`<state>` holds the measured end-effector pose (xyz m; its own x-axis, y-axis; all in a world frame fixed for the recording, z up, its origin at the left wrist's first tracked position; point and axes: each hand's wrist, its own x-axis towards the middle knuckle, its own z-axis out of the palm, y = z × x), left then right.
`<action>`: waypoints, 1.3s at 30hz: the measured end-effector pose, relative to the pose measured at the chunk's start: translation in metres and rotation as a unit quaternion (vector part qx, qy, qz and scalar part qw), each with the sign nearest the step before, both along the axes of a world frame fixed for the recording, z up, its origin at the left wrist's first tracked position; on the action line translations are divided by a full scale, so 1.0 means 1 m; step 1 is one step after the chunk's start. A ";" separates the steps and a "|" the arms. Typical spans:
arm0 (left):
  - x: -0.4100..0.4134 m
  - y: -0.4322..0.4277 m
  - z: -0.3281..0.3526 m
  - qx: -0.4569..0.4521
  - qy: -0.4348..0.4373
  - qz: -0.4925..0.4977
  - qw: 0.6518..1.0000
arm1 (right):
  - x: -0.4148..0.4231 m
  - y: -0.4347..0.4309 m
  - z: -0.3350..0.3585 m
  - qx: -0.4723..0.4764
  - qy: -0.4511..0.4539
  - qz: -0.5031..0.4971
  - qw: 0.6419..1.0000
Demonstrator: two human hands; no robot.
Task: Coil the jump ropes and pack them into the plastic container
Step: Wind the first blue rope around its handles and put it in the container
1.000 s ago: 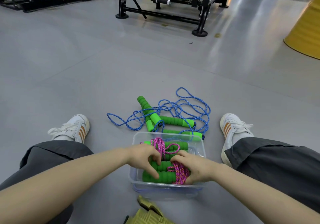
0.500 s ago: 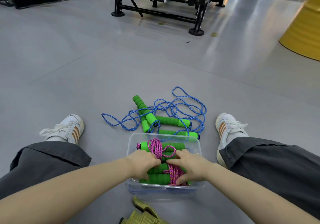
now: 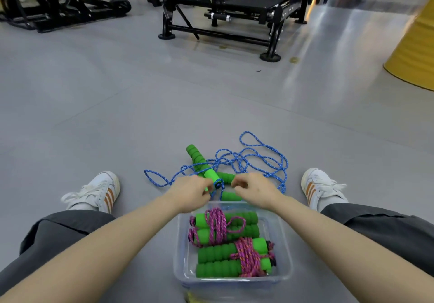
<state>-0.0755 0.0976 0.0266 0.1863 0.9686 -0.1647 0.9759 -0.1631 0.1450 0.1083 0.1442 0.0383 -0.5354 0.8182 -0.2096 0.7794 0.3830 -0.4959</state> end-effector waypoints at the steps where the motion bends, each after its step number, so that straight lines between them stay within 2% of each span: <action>1: -0.009 0.008 0.000 0.009 0.007 0.029 1.000 | -0.008 0.009 -0.002 0.004 -0.001 -0.020 1.000; 6: -0.056 0.040 -0.012 0.015 -0.029 0.179 0.983 | -0.054 0.047 -0.033 -0.021 -0.029 -0.057 0.998; 10: -0.073 0.066 -0.039 -0.070 -0.120 0.202 0.969 | -0.084 0.062 -0.063 -0.052 -0.077 -0.079 0.992; 12: -0.071 0.076 -0.056 -0.112 -0.123 0.207 0.964 | -0.096 0.066 -0.075 -0.043 -0.097 -0.097 0.990; 13: -0.067 0.077 -0.063 -0.118 -0.097 0.203 0.967 | -0.101 0.066 -0.079 -0.028 -0.112 -0.106 0.988; 16: -0.053 0.075 -0.083 -0.081 0.002 0.187 0.979 | -0.116 0.061 -0.091 0.003 -0.175 -0.120 0.977; 18: -0.045 0.068 -0.089 -0.053 0.011 0.189 0.981 | -0.124 0.054 -0.100 0.015 -0.169 -0.144 0.975; 21: -0.047 0.063 -0.077 -0.034 -0.042 0.215 0.975 | -0.126 0.051 -0.103 0.027 -0.162 -0.155 0.974; 23: -0.062 0.069 -0.058 0.000 -0.123 0.256 0.959 | -0.120 0.054 -0.095 0.000 -0.161 -0.139 0.977; 25: -0.084 0.080 -0.034 0.038 -0.188 0.304 0.933 | -0.110 0.059 -0.077 -0.060 -0.122 -0.111 0.984; 28: -0.113 0.085 -0.002 0.073 -0.180 0.349 0.917 | -0.083 0.067 -0.037 -0.141 -0.034 -0.031 0.989; 29: -0.119 0.083 0.005 0.068 -0.169 0.355 0.917 | -0.073 0.069 -0.020 -0.153 -0.010 -0.002 0.988; 31: -0.125 0.074 0.018 0.002 -0.154 0.347 0.925 | -0.053 0.071 0.015 -0.170 0.050 0.023 0.984; 33: -0.120 0.066 0.030 -0.076 -0.150 0.318 0.933 | -0.040 0.071 0.046 -0.169 0.165 -0.004 0.972; 35: -0.105 0.061 0.050 -0.062 -0.160 0.277 0.945 | -0.032 0.070 0.075 -0.176 0.305 -0.039 0.935; 36: -0.095 0.059 0.064 -0.040 -0.189 0.259 0.946 | -0.030 0.070 0.089 -0.183 0.352 -0.045 0.917; 37: -0.083 0.054 0.082 -0.032 -0.261 0.246 0.933 | -0.028 0.069 0.103 -0.186 0.377 -0.042 0.906; 39: -0.057 0.043 0.120 -0.069 -0.468 0.215 0.854 | -0.024 0.063 0.127 -0.184 0.378 -0.016 0.907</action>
<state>-0.1320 0.1410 0.1469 -0.0694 0.9640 -0.2568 0.3872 0.2633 0.8836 0.0848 0.2076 0.1648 -0.6176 0.7846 -0.0546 0.1708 0.0661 -0.9831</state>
